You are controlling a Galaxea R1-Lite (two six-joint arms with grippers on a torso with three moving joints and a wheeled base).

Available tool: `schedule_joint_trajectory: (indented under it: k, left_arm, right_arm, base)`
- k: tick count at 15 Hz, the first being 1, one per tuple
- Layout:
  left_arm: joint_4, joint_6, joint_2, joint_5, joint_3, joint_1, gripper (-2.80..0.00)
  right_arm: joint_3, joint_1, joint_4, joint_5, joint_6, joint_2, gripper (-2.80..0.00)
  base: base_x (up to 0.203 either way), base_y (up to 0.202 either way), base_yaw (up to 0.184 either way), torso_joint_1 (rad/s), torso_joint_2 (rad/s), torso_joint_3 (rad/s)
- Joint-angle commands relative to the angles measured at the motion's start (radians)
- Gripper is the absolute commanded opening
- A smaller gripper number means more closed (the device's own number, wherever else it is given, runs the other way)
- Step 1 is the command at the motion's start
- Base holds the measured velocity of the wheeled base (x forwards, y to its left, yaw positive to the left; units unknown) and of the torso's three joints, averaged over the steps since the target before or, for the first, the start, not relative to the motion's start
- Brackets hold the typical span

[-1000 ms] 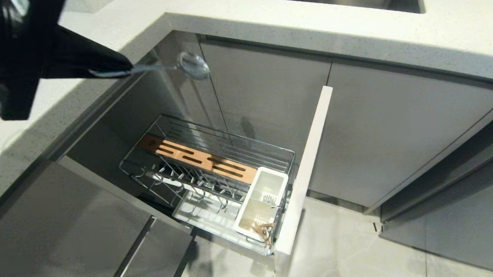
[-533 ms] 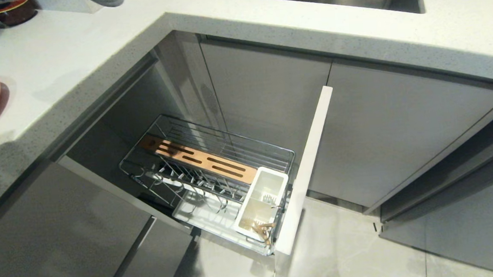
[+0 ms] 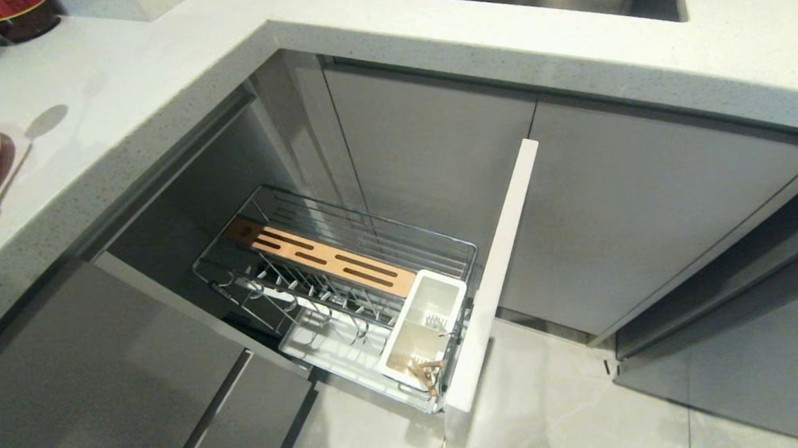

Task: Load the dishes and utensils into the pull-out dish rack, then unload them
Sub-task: Take the spoon out of the cupboard

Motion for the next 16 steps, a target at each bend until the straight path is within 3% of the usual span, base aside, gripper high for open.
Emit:
schedule_joint_trajectory:
  k: [1, 6, 13, 16]
  left_arm:
    - [-0.04, 0.022, -0.055, 0.003, 0.089, 0.129, -2.8]
    - [-0.264, 0.125, -0.124, 0.008, 0.349, 0.28, -2.8]
    - [-0.689, 0.298, -0.26, 0.004, 0.743, 0.375, -2.8]
    - [-0.723, 0.305, -0.281, 0.001, 0.822, 0.38, -2.8]
  right_arm:
    - [0.0, 0.0, 0.0, 0.0, 0.0, -0.004, -2.8]
    - [0.0, 0.0, 0.0, 0.0, 0.0, -0.004, -2.8]
    - [0.0, 0.0, 0.0, 0.0, 0.0, -0.004, -2.8]
    - [0.0, 0.0, 0.0, 0.0, 0.0, -0.004, -2.8]
  base:
    - [0.0, 0.0, 0.0, 0.0, 0.0, 0.0]
    - [0.0, 0.0, 0.0, 0.0, 0.0, 0.0]
    - [0.0, 0.0, 0.0, 0.0, 0.0, 0.0]
    - [0.0, 0.0, 0.0, 0.0, 0.0, 0.0]
